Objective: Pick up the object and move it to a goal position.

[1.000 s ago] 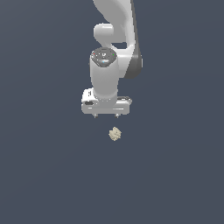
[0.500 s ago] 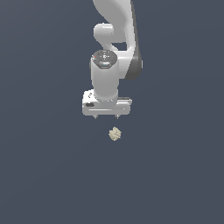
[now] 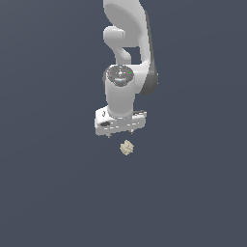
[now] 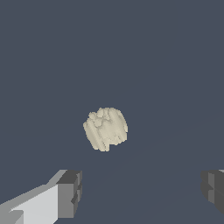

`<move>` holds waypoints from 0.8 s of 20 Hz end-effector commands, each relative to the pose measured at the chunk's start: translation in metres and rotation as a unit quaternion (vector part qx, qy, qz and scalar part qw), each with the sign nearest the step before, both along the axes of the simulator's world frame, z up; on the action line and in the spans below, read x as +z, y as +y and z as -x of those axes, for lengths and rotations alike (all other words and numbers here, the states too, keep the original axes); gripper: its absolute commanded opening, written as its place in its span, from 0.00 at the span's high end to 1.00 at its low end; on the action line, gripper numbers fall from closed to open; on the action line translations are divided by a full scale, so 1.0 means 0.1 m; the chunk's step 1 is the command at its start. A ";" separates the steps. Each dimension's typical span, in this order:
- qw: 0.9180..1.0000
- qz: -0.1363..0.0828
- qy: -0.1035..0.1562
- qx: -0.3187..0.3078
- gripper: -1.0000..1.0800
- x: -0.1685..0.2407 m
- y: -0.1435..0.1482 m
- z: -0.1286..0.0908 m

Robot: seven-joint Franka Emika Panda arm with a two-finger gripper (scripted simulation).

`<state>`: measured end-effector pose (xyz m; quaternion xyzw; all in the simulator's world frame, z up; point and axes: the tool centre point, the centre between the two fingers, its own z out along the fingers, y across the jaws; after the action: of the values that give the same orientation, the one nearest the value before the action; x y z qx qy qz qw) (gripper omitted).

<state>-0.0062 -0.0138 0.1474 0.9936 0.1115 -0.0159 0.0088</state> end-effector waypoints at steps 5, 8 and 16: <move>0.995 -0.005 -0.005 0.096 0.04 -0.25 0.13 -0.06; 0.991 -0.007 -0.007 0.134 0.04 -0.35 0.18 -0.08; 0.980 -0.012 -0.011 0.198 0.04 -0.52 0.28 -0.11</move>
<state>0.0042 0.0130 0.0980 0.9550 0.2966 -0.0027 0.0013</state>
